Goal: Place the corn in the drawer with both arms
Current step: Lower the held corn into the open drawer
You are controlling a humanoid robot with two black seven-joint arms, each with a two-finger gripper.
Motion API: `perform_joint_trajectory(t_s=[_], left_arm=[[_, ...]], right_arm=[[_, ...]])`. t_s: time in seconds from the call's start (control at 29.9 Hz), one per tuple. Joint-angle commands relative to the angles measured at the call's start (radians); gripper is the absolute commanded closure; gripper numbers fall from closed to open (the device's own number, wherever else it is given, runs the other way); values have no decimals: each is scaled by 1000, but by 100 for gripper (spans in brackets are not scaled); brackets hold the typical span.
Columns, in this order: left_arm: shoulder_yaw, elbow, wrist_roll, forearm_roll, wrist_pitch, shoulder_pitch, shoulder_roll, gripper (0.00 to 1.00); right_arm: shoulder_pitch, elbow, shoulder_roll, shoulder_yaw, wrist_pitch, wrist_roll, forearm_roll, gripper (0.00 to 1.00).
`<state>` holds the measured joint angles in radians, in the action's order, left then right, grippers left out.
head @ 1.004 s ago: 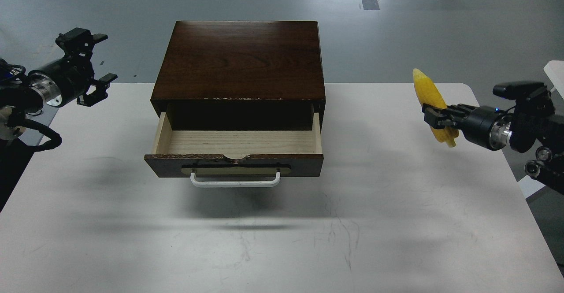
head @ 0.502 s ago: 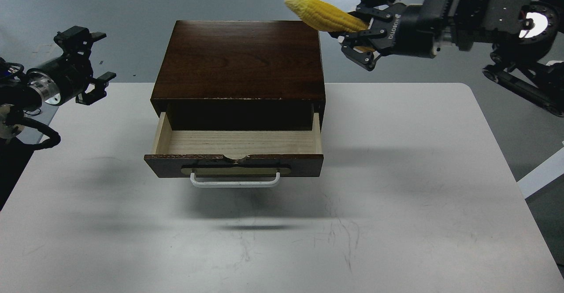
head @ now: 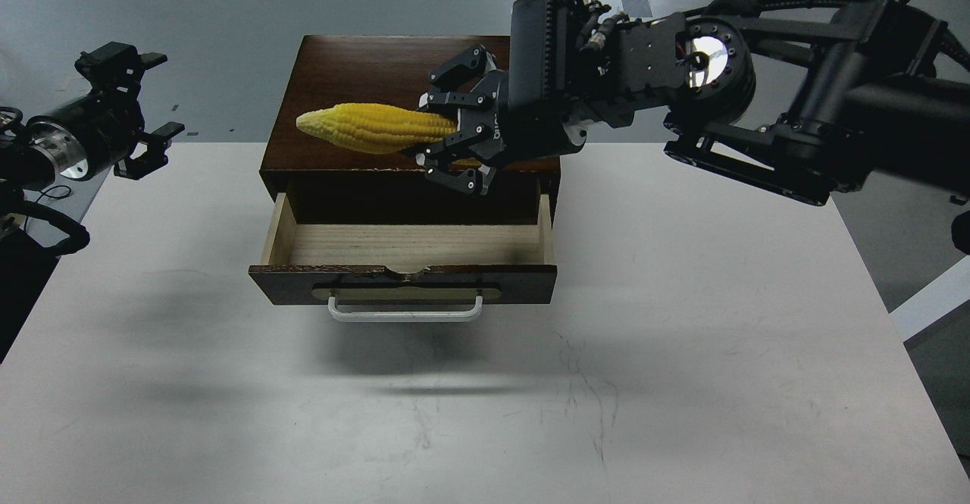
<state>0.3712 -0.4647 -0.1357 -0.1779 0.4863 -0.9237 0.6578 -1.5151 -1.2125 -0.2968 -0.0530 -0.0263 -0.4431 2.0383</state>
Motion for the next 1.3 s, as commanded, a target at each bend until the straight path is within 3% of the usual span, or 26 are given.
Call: perform_joint_trajectory(t_s=[0.0, 0.37, 0.43, 0.57, 0.6, 0.74, 1.0, 1.27], left_arm=[[0, 0, -1, 0, 0, 2, 5, 1], [0, 0, -2, 0, 0, 5, 9, 1], [0, 0, -2, 0, 0, 5, 9, 1], [0, 0, -2, -2, 0, 5, 9, 1], [0, 0, -2, 0, 0, 5, 9, 1], [0, 0, -4, 0, 0, 5, 9, 1], [0, 0, -4, 0, 0, 5, 9, 1], [0, 0, -4, 0, 0, 5, 23, 1]], right_arm=[[26, -39, -12, -2, -33, 18, -13, 87], [82, -45, -45, -10, -57, 26, -13, 82], [101, -45, -59, -8, -57, 26, -13, 75], [125, -38, -71, -8, -54, 26, -13, 51], [136, -39, -76, -1, -47, 26, -13, 40], [150, -39, -78, 8, -43, 26, -13, 22], [158, -32, -74, 21, -41, 29, -15, 14], [174, -9, -65, 105, -37, 70, -21, 6]])
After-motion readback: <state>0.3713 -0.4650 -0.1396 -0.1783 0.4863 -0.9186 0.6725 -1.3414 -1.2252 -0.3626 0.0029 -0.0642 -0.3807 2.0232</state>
